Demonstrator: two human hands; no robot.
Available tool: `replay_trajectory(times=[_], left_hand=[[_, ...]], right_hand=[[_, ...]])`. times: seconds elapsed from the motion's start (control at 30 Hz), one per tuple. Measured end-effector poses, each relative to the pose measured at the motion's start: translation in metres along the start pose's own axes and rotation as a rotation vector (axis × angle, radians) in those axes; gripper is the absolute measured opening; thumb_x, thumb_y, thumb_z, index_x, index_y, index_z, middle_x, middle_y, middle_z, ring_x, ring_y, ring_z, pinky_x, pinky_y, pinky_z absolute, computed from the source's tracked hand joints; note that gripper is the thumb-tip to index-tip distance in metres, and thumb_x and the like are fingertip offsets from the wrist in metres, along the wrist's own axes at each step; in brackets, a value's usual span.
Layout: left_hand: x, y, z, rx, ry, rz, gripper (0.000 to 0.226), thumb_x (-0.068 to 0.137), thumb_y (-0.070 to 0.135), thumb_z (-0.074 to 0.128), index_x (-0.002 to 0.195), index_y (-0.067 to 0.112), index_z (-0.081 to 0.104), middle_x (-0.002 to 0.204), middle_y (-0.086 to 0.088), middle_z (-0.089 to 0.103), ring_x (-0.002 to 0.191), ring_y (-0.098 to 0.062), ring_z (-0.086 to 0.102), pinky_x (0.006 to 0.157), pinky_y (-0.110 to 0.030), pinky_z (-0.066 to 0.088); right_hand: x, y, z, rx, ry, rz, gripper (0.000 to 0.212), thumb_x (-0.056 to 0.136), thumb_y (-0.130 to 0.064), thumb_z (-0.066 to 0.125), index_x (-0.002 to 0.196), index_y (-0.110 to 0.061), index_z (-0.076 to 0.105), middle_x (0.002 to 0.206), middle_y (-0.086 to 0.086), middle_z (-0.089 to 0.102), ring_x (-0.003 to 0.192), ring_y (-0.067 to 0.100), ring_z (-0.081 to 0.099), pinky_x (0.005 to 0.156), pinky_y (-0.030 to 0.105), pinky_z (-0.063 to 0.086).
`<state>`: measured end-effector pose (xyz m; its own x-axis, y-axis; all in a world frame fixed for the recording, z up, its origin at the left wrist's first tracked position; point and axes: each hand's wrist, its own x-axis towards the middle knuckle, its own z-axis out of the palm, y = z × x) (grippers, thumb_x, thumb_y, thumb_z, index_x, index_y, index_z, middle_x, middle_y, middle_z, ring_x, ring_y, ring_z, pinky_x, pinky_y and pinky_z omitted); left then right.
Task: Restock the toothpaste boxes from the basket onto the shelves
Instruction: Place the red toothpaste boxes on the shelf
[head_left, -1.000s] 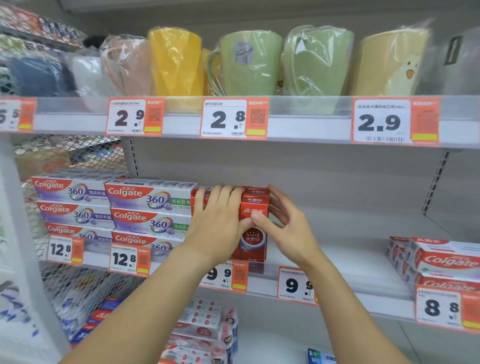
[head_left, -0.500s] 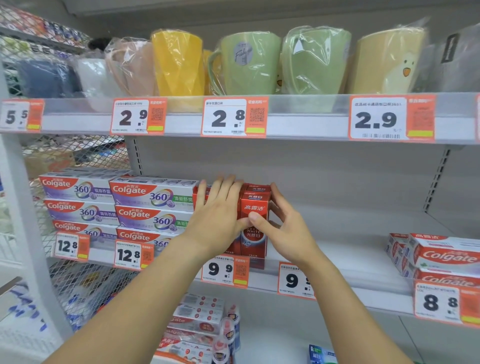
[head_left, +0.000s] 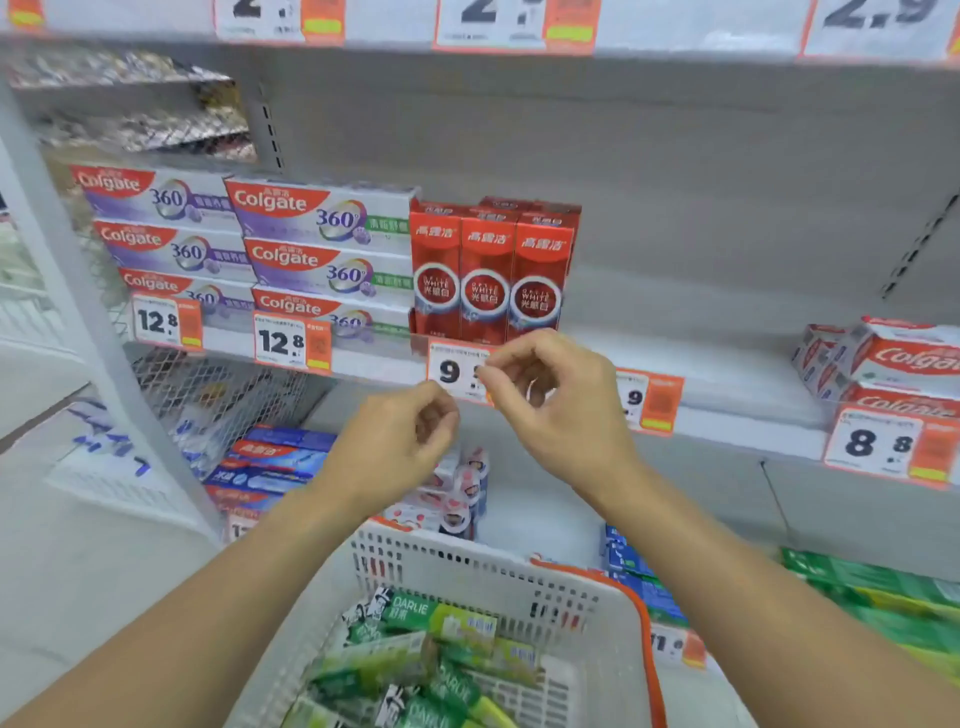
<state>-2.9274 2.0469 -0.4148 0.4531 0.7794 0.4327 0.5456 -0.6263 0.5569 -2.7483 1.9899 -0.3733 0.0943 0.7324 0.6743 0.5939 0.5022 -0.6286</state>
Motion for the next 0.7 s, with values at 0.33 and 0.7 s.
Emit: replay_trajectory(times=[0.33, 0.7], left_hand=[[-0.203, -0.133, 0.108, 0.116, -0.771, -0.649, 0.057, 0.086, 0.044, 0.070, 0.134, 0.017, 0.054, 0.129, -0.004, 0.050, 0.121, -0.029, 0.055, 0.102, -0.038, 0.047], [-0.255, -0.163, 0.122, 0.325, -0.933, -0.579, 0.062, 0.074, 0.041, 0.084, 0.128, 0.022, 0.061, 0.133, -0.005, 0.051, 0.121, -0.024, 0.048, 0.107, -0.036, 0.040]], right_hand=[[-0.183, 0.093, 0.101, -0.074, -0.981, 0.760, 0.011, 0.095, -0.012, 0.065, 0.094, -0.004, 0.072, 0.094, 0.007, 0.072, 0.095, 0.024, 0.067, 0.095, 0.043, 0.053], [-0.274, 0.130, 0.110, -0.375, -1.387, 0.899, 0.024, 0.084, -0.020, 0.079, 0.103, -0.015, 0.067, 0.111, 0.005, 0.064, 0.099, 0.021, 0.060, 0.080, 0.029, 0.048]])
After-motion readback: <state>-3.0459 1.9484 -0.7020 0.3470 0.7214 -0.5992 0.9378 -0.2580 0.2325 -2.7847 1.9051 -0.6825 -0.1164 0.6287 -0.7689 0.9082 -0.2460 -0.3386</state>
